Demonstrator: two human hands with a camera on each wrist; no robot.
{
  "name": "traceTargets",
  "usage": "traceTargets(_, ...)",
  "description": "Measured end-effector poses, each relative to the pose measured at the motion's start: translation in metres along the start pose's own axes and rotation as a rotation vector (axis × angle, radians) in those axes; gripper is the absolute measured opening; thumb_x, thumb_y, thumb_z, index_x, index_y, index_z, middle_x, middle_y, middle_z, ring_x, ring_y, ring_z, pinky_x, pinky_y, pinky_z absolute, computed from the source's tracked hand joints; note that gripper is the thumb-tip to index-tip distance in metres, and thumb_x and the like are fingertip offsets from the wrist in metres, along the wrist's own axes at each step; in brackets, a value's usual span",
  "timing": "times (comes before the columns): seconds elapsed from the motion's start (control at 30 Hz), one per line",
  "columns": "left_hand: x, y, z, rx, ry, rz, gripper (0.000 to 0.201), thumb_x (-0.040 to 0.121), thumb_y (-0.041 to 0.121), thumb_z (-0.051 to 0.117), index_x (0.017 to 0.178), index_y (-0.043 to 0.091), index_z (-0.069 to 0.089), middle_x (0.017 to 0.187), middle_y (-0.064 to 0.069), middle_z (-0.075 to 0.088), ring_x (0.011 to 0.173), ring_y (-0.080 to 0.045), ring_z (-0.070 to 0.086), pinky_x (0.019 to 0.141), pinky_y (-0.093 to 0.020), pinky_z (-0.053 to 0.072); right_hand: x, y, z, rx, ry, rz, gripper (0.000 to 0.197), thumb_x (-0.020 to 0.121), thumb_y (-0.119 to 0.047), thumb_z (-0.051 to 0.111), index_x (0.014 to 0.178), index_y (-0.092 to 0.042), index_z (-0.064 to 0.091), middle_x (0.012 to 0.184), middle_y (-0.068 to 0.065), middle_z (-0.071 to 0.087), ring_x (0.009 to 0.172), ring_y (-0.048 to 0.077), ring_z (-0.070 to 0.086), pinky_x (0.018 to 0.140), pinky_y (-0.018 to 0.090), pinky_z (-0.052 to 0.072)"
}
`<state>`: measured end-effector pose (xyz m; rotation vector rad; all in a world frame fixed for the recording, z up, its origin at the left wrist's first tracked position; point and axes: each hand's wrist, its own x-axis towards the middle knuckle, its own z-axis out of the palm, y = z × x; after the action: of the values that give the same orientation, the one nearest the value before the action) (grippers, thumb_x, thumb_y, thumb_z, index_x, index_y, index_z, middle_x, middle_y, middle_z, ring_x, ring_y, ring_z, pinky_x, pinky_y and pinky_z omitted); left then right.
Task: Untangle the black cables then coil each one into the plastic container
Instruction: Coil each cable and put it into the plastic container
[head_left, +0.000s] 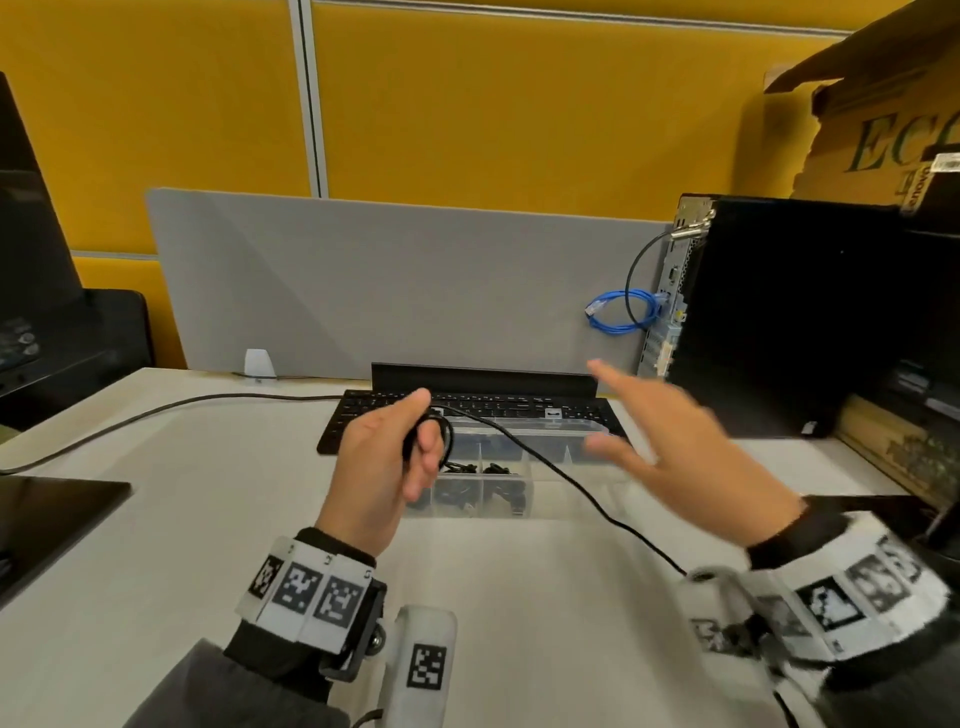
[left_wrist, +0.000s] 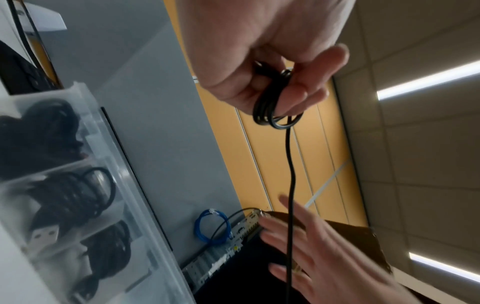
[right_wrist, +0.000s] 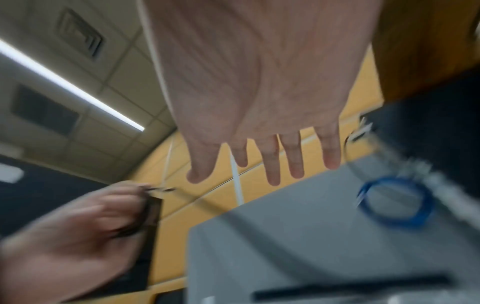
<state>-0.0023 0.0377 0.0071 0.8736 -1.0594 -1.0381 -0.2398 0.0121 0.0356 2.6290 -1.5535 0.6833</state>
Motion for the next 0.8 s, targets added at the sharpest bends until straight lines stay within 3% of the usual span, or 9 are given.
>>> traceTargets(0.07,-0.003,-0.002,0.008,-0.009,-0.039,-0.029,0.056,0.095,0.028,0.040,0.042,0.019,0.054,0.033,-0.001,0.041,0.032,-0.010,0.030,0.043,-0.020,0.030,-0.004,-0.033,0.020,0.182,-0.153,-0.111,0.063,0.087,-0.055,0.038,0.144,-0.038,0.018,0.134,-0.026,0.032,0.124,-0.008,0.030,0.107,0.019,0.026)
traceTargets(0.1,-0.004,-0.002,0.011,-0.028,-0.036,-0.042,0.055,0.094,0.029,0.041,0.042,0.019,0.054,0.032,-0.001,0.040,0.032,-0.010,0.031,0.043,-0.019,0.031,-0.005,-0.041,0.029,0.289,-0.174,-0.153,0.050,0.091,-0.048,0.040,0.139,-0.036,0.032,0.127,-0.024,0.046,0.115,-0.010,0.042,0.100,0.014,0.032)
traceTargets(0.17,-0.003,-0.001,0.011,-0.106,-0.005,-0.068,0.047,0.090,0.032,0.045,0.047,0.016,0.054,0.033,0.001,0.041,0.033,-0.009,0.034,0.041,-0.017,0.032,-0.004,-0.044,0.040,0.496,-0.112,-0.149,0.021,0.097,-0.031,0.040,0.112,-0.029,0.056,0.082,-0.010,0.065,0.074,-0.002,0.059,0.074,0.009,0.042)
traceTargets(0.23,-0.001,0.001,0.007,-0.245,0.012,-0.106,0.033,0.082,0.035,0.051,0.058,0.012,0.053,0.040,0.001,0.046,0.033,-0.006,0.037,0.039,-0.014,0.034,0.002,-0.034,0.043,0.574,0.045,-0.051,0.023,0.099,-0.024,0.036,0.094,-0.026,0.057,0.061,-0.007,0.052,0.054,0.003,0.050,0.057,0.011,0.040)
traceTargets(0.33,-0.001,0.000,0.010,-0.413,-0.049,-0.103,0.039,0.090,0.027,0.045,0.062,0.009,0.065,0.054,-0.001,0.055,0.041,-0.006,0.049,0.044,-0.013,0.044,0.008,-0.019,0.045,0.484,0.095,0.062,0.018,0.100,-0.025,0.032,0.091,-0.020,0.047,0.065,-0.005,0.045,0.053,0.007,0.039,0.050,0.016,0.034)
traceTargets(0.5,0.000,-0.007,0.012,-0.290,-0.191,-0.003,0.033,0.099,0.017,0.030,0.104,0.002,0.060,0.087,-0.010,0.073,0.088,-0.017,0.069,0.084,-0.026,0.053,-0.009,-0.046,0.063,0.125,-0.240,-0.294,0.018,0.099,-0.037,0.034,0.102,-0.030,0.051,0.081,-0.015,0.057,0.072,0.008,0.052,0.069,0.032,0.047)
traceTargets(0.6,0.004,-0.016,0.010,0.125,-0.132,-0.023,0.040,0.100,0.033,0.029,0.103,0.010,0.062,0.093,-0.010,0.074,0.095,-0.015,0.068,0.088,-0.027,0.047,-0.007,-0.055,0.051,0.173,-0.095,-0.359,0.031,0.093,-0.050,0.030,0.095,-0.034,0.057,0.090,-0.014,0.061,0.082,0.004,0.055,0.071,0.028,0.047)
traceTargets(0.7,-0.001,-0.016,0.013,0.346,-0.387,-0.145,0.063,0.090,0.052,0.026,0.095,0.005,0.067,0.078,-0.008,0.072,0.084,-0.015,0.067,0.079,-0.021,0.045,0.007,-0.040,0.031,0.148,0.188,-0.279,0.036,0.089,-0.051,0.032,0.092,-0.033,0.064,0.082,-0.017,0.060,0.074,0.003,0.055,0.067,0.026,0.049)
traceTargets(0.8,-0.008,-0.011,0.013,0.280,-0.603,-0.186,0.055,0.092,0.045,0.030,0.088,0.002,0.064,0.061,-0.005,0.063,0.067,-0.016,0.060,0.072,-0.022,0.047,0.020,-0.023,0.024,0.163,0.289,-0.223,0.033,0.087,-0.049,0.041,0.095,-0.032,0.068,0.084,-0.020,0.063,0.074,-0.001,0.056,0.068,0.025,0.051)
